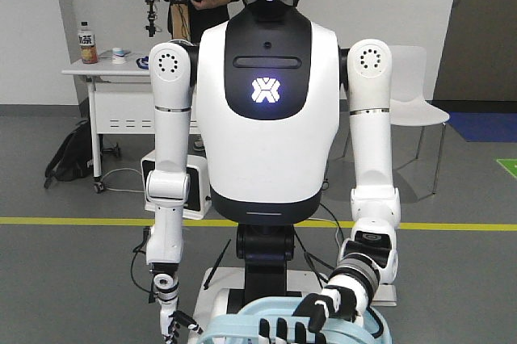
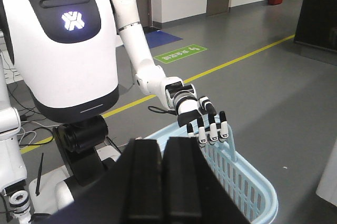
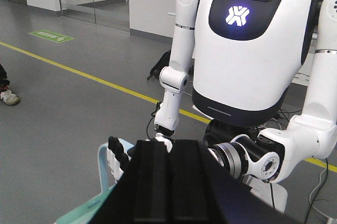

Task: Pick snacks and fruit into basket
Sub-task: 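Raise both empty grippers up and away from the basket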

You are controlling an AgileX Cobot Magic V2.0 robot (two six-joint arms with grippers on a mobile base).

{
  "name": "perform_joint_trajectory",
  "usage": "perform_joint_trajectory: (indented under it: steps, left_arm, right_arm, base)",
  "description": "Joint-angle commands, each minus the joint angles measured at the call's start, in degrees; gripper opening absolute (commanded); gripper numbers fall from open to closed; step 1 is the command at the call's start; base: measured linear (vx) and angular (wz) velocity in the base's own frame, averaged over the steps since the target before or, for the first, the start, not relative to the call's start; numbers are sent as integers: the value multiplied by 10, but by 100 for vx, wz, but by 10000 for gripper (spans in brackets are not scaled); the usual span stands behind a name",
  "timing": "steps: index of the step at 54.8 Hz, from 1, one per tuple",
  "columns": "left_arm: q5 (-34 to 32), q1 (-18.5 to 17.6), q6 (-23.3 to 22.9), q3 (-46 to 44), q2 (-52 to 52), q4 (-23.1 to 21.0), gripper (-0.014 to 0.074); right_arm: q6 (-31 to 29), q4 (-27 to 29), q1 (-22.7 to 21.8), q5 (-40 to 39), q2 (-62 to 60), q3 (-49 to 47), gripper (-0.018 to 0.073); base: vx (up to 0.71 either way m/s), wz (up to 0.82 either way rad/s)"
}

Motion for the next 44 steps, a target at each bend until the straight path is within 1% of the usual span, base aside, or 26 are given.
perform_joint_trajectory:
  steps: [1,44]
  left_arm:
    - [-40,0,1,-16,8,6,-8]
    - [-40,0,1,-16,8,6,-8]
  right_arm:
    - [-7,-13,-2,-46,6,-17,-7]
    - [-7,-13,-2,-47,6,-17,-7]
  base:
    - [0,0]
    - [0,0]
